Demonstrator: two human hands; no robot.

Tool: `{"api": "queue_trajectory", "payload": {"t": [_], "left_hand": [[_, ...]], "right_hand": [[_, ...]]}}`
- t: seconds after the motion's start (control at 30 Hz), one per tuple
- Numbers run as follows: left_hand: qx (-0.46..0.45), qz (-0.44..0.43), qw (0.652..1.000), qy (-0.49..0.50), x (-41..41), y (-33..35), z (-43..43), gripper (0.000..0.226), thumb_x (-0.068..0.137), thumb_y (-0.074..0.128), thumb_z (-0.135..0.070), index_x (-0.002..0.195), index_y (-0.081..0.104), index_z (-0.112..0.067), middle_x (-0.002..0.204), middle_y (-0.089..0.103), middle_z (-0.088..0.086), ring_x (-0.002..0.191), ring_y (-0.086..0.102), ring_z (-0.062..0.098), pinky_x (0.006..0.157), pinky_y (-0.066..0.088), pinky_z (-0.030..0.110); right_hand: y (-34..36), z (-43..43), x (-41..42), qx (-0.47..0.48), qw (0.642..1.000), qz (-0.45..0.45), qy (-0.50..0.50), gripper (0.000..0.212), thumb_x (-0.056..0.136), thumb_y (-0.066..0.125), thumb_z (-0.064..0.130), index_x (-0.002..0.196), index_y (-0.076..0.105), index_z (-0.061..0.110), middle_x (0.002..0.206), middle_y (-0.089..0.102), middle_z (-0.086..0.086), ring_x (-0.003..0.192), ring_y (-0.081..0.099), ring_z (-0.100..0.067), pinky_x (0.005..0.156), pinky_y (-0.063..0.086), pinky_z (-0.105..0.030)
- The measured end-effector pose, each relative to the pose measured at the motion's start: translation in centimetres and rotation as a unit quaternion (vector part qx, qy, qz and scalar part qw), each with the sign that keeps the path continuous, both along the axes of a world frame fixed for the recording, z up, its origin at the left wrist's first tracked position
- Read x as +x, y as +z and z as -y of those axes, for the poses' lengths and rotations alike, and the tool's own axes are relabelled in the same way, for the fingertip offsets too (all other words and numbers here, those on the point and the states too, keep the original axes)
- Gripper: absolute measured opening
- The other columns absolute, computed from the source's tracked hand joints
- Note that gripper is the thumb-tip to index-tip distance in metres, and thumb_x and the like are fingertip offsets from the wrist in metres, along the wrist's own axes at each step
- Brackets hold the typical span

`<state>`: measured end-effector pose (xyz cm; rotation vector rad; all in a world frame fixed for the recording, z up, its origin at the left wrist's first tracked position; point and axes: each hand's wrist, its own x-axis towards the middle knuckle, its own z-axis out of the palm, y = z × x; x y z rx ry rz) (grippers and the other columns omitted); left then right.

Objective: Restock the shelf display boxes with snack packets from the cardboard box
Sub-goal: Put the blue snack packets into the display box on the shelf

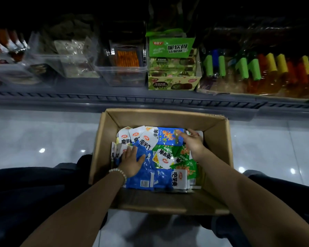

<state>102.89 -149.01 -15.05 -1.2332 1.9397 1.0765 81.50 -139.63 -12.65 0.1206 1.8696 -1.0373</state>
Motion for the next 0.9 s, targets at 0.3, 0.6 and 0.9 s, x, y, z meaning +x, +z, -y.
{"api": "queue_trajectory", "payload": {"t": [0.3, 0.6, 0.9], "left_hand": [[-0.033, 0.012, 0.996, -0.08, -1.1, 0.2, 1.1, 0.068, 0.099, 0.024, -0.055, 0.152, -0.01, -0.029, 0.159, -0.016, 0.012, 0.146, -0.016, 0.026, 0.117, -0.004, 0.04], [-0.019, -0.034, 0.999, -0.03, -2.7, 0.1, -1.1, 0.054, 0.098, 0.019, -0.057, 0.149, 0.004, -0.046, 0.157, -0.025, 0.009, 0.144, -0.023, 0.028, 0.117, -0.008, 0.044], [0.032, -0.157, 0.983, 0.084, -4.6, 4.3, -1.0, 0.102, 0.068, 0.039, -0.084, 0.144, 0.033, -0.016, 0.14, 0.048, 0.005, 0.128, 0.047, 0.029, 0.105, 0.04, 0.044]], "right_hand": [[-1.0, 0.2, 1.1, 0.013, 0.986, 0.0, 0.168, 0.029, 0.08, 0.075, 0.03, 0.094, 0.054, 0.015, 0.102, 0.059, -0.004, 0.095, 0.055, -0.019, 0.073, 0.043, -0.023], [-1.0, -0.4, 4.4, -0.006, 0.988, 0.016, 0.155, 0.049, 0.087, 0.067, 0.017, 0.131, 0.05, -0.001, 0.119, 0.054, 0.0, 0.105, 0.063, -0.037, 0.068, 0.058, -0.033], [4.9, -2.7, 0.5, -0.043, 0.984, 0.025, 0.169, 0.036, 0.086, 0.068, 0.026, 0.119, 0.057, 0.013, 0.105, 0.064, 0.006, 0.085, 0.062, -0.012, 0.076, 0.052, -0.025]]}}
